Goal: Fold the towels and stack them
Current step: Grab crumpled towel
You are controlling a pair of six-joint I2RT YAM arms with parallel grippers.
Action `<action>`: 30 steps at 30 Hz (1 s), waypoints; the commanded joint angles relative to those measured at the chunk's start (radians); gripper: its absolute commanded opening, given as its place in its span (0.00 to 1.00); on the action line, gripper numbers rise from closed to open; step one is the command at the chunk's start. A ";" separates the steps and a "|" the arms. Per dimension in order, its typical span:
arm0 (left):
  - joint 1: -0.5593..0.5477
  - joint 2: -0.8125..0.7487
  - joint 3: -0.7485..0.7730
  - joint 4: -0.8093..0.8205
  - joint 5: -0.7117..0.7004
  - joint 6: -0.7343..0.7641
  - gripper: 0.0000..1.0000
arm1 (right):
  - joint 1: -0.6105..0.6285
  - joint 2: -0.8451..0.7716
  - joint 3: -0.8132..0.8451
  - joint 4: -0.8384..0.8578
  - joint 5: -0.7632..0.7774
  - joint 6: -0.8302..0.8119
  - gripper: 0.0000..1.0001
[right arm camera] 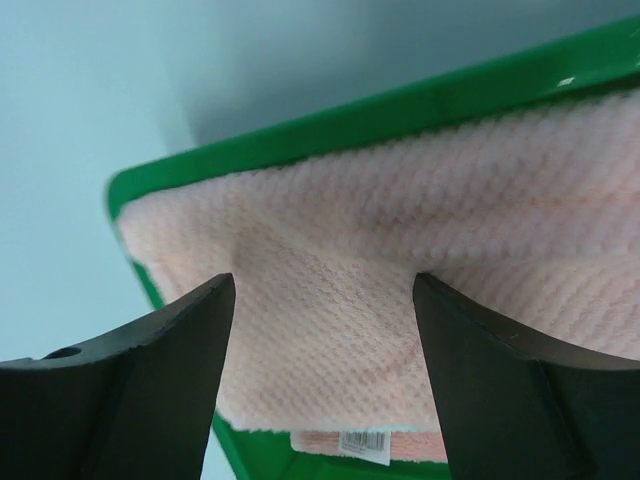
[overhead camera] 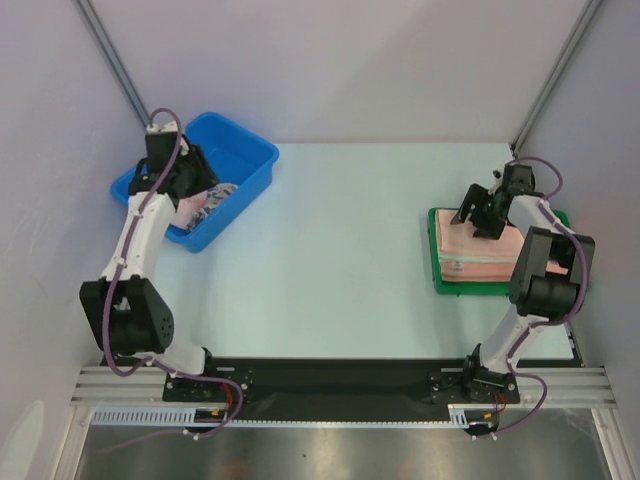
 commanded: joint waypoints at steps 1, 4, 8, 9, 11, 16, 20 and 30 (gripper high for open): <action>0.069 0.082 0.080 0.025 -0.103 -0.011 0.49 | 0.012 0.048 -0.009 0.055 0.006 0.043 0.77; 0.101 0.183 0.151 0.038 -0.252 0.065 0.55 | 0.043 0.005 -0.010 0.065 0.006 0.033 0.78; 0.143 0.373 0.345 -0.002 -0.320 0.126 0.52 | 0.076 -0.154 -0.021 0.098 -0.019 0.058 0.80; 0.149 0.423 0.391 -0.024 -0.332 0.140 0.51 | 0.084 -0.180 -0.023 0.106 -0.020 0.064 0.80; 0.157 0.564 0.540 -0.086 -0.399 0.183 0.51 | 0.092 -0.233 -0.027 0.135 -0.027 0.081 0.81; 0.161 0.824 0.764 -0.113 -0.467 0.270 0.48 | 0.090 -0.378 -0.081 0.250 -0.074 0.139 0.82; 0.161 0.936 0.855 -0.090 -0.507 0.316 0.50 | 0.092 -0.369 -0.040 0.246 -0.177 0.148 0.83; 0.155 0.900 0.860 -0.041 -0.572 0.341 0.00 | 0.081 -0.382 -0.040 0.267 -0.278 0.168 0.83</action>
